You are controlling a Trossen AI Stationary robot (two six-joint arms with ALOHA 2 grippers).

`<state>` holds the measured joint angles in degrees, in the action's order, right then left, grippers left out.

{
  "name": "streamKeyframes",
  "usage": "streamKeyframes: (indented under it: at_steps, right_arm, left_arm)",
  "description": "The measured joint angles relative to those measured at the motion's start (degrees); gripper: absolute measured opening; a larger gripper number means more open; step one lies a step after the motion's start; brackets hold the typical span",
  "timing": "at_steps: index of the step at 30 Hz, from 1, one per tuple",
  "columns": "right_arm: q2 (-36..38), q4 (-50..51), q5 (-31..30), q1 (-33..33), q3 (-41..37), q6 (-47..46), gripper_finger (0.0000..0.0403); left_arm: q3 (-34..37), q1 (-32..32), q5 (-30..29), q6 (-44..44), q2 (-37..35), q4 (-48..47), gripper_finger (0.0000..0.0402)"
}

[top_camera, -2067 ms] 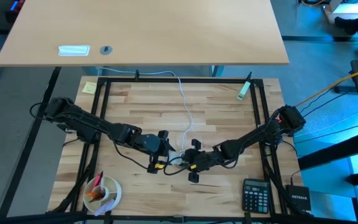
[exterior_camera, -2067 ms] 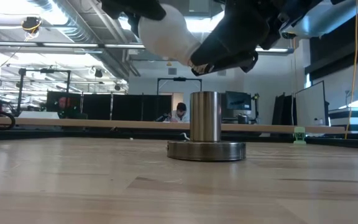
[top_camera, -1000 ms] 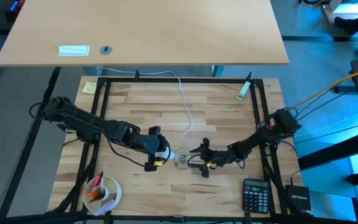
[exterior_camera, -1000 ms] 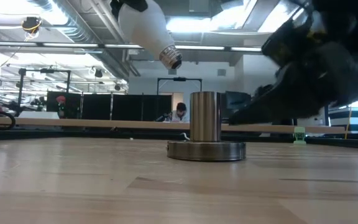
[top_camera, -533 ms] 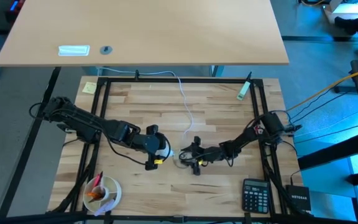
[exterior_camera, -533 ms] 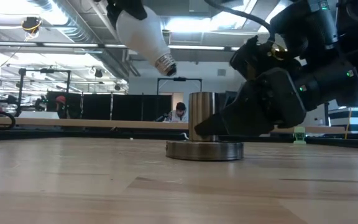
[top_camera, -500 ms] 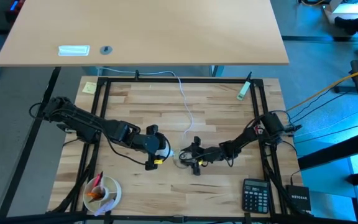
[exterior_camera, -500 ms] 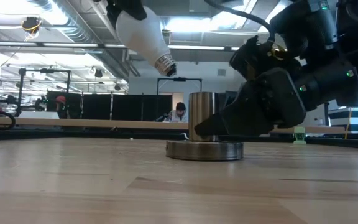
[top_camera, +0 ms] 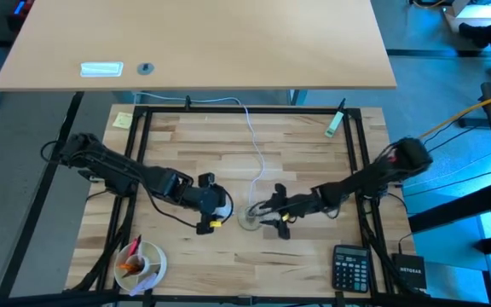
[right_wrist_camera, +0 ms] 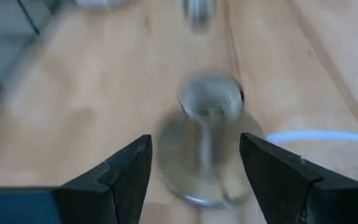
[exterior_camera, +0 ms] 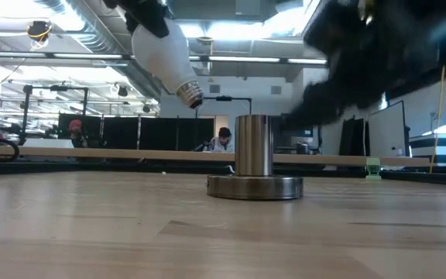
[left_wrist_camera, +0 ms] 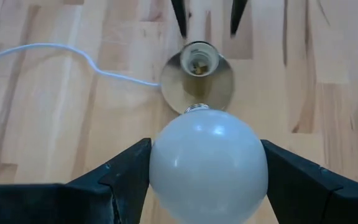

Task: Screw lightbulb
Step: Insert the white lightbulb into the silver lamp

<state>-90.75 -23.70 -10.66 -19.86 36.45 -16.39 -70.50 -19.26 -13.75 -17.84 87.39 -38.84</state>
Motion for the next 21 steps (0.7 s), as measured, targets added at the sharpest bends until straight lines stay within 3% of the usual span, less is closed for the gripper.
streamKeyframes:
  at_steps: [3,6,13,21]
  right_arm:
    - [2.79,-7.16,-0.43,-0.51,0.33,-0.98,0.0246]
    - [1.99,-10.27,-3.40,-1.29,3.21,3.85,0.0238]
    - [-2.99,-1.05,-5.45,-1.88,13.02,7.70,0.0158]
    - [-5.80,3.42,-6.75,-1.88,15.19,7.40,0.0071]
  left_arm:
    - [0.00,-0.92,0.02,1.57,0.73,2.61,0.0255]
    - [0.00,-1.39,0.04,2.97,0.96,4.99,0.0255]
    - [0.00,-1.55,0.02,3.07,0.96,5.47,0.0255]
    - [0.00,-1.75,0.02,4.93,-0.03,8.31,0.0255]
